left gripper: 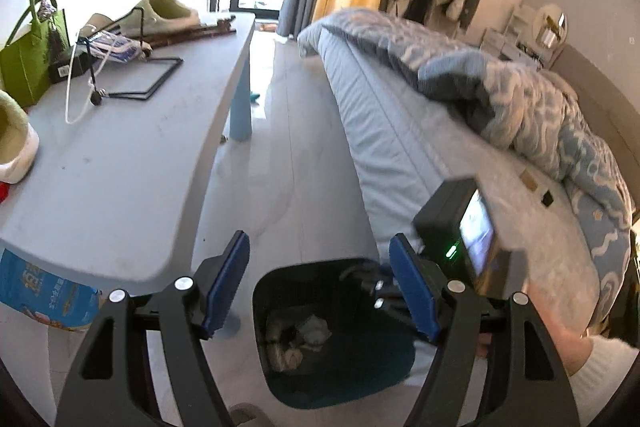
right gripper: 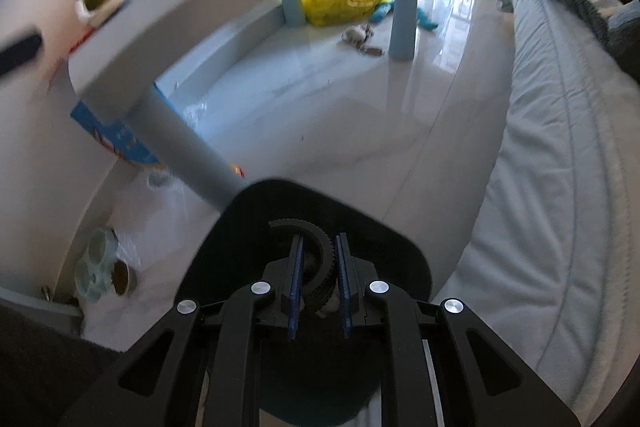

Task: Collect trash
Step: 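Lower the black clip into the black bin and open the right tool, then move both open tools back over the bed toward the clip and cardboard ring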

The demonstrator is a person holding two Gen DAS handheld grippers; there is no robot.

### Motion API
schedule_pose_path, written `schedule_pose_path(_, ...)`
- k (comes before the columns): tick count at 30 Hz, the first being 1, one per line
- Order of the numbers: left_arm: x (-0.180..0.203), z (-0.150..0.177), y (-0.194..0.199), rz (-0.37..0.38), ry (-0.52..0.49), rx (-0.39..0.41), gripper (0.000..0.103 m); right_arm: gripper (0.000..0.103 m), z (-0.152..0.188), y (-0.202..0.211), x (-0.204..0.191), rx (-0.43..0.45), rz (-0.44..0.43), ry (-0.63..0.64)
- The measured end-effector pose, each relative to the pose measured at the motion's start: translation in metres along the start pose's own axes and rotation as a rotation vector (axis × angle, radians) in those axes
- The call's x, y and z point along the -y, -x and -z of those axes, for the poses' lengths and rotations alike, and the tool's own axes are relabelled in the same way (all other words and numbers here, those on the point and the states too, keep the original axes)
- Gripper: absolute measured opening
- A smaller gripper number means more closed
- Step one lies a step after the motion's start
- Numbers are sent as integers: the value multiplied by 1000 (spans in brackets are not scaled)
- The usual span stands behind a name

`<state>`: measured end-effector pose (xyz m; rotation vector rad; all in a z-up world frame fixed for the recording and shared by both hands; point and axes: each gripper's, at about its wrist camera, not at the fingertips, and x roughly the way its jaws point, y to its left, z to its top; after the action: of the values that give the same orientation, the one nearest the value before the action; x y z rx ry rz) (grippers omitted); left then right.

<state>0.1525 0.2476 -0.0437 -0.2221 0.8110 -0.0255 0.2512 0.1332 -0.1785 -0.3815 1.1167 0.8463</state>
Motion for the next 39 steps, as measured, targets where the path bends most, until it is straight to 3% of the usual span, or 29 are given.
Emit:
schedule_pose_path(4, -1, -6, 8, 0, 16, 31, 78, 17, 5, -11, -2, -62, -12, 6)
schedule_pose_path(6, 0, -9, 10, 1, 28, 45, 78, 45, 8, -14, -4, -86, -6, 10)
schedule_pose_path(7, 0, -9, 12, 3, 31, 50, 78, 69, 11, -16, -5, -106, -14, 13)
schedule_pose_path(8, 0, -11, 13, 6, 37, 57, 78, 71, 12, -15, -5, -104, -16, 16)
schedule_pose_path(17, 16, -26, 21, 22, 44, 109, 79, 71, 15, 19, 7, -25, -14, -1)
schedule_pose_path(26, 47, -40, 23, 51, 39, 154, 79, 71, 16, 84, 33, 166, -24, -30)
schedule_pose_path(30, 68, -44, 19, 41, 4, 173, 79, 71, 25, 106, 55, 222, -2, -54)
schedule_pose_path(39, 118, -50, -1, 101, -20, 168, 80, 71, 53, 148, 110, 295, 83, -131)
